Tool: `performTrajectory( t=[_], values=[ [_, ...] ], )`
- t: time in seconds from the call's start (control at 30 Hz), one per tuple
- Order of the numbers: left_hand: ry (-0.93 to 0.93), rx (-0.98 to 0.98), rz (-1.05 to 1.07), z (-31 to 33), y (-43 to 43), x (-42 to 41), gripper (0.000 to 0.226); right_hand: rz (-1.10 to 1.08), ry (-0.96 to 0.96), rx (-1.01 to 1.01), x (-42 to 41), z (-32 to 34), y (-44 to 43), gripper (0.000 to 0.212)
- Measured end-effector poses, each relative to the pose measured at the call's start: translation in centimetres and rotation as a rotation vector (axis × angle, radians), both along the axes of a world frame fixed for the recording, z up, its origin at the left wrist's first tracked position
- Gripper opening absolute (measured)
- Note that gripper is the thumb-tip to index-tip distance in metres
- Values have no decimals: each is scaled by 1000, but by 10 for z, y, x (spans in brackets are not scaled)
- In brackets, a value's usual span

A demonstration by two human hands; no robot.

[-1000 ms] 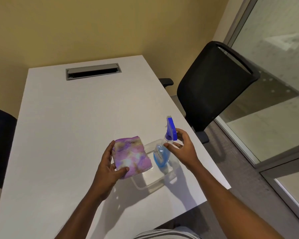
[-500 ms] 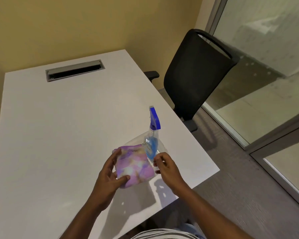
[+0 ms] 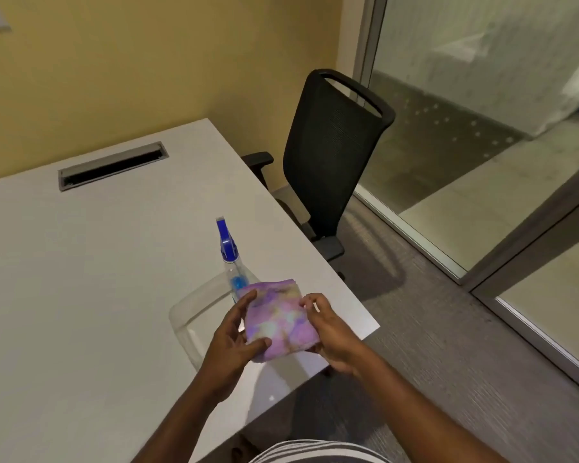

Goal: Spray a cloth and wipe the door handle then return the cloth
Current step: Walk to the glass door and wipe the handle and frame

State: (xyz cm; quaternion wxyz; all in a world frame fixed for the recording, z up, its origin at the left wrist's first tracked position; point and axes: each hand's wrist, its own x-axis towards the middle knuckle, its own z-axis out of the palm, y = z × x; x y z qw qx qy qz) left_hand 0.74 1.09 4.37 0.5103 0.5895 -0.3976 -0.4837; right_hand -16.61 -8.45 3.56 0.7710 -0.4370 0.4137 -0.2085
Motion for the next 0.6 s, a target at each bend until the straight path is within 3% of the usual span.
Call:
performTrajectory(
  t=[0.2,0.6],
  values=[
    [-68,-6,-45,4,-35,-77,74,-221,-18,-30,-76,-3,-20,29],
    [-158,-10,-276,7,-109,-200,81,-411,-109,-39,-219,8,-58,26]
  ],
)
